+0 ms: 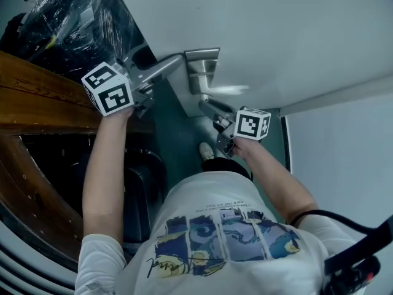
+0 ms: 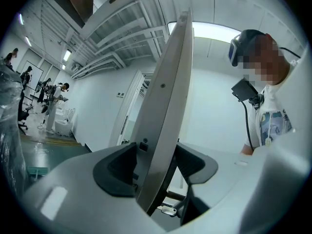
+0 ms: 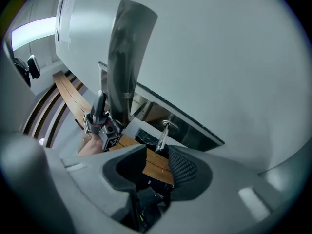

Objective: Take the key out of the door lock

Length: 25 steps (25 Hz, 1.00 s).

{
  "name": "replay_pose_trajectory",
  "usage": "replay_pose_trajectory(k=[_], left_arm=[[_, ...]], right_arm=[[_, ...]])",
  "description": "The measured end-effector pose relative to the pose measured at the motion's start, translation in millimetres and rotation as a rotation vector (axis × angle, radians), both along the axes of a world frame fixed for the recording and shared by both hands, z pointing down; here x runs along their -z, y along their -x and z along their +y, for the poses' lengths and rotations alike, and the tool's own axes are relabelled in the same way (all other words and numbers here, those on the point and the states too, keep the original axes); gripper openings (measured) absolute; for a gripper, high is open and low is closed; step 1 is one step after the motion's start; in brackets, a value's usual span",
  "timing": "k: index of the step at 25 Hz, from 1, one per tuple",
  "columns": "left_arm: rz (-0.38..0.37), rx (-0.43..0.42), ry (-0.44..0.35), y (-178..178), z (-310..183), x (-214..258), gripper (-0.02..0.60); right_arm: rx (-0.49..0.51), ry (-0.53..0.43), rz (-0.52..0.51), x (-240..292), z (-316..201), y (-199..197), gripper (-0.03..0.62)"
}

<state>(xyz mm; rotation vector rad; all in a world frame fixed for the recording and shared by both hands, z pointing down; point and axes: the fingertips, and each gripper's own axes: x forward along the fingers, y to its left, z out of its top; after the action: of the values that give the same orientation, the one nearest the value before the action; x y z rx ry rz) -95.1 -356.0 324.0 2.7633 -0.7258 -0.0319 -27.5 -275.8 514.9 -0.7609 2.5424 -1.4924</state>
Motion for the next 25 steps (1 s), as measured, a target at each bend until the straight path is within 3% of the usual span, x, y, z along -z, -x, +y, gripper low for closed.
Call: replay_pose_trajectory(k=[8, 14, 19, 25], left_arm=[[0.003, -0.005, -0.011, 0, 1, 0, 0.249], [0.006, 0.003, -0.009, 1, 1, -1, 0.242], [0.008, 0.017, -0.006, 2, 2, 0, 0.239], [0.023, 0.022, -0.003, 2, 3, 0, 0.237]], right_arm=[[-0.063, 0.049, -0.038, 1, -18, 4, 0.129], [-0.093, 0.096, -0.099, 1, -24, 4, 0.063], [-0.177, 0.279, -0.173, -10, -19, -2, 0.037], [-0.210, 0.342, -0.248, -9, -18, -3, 0.026]])
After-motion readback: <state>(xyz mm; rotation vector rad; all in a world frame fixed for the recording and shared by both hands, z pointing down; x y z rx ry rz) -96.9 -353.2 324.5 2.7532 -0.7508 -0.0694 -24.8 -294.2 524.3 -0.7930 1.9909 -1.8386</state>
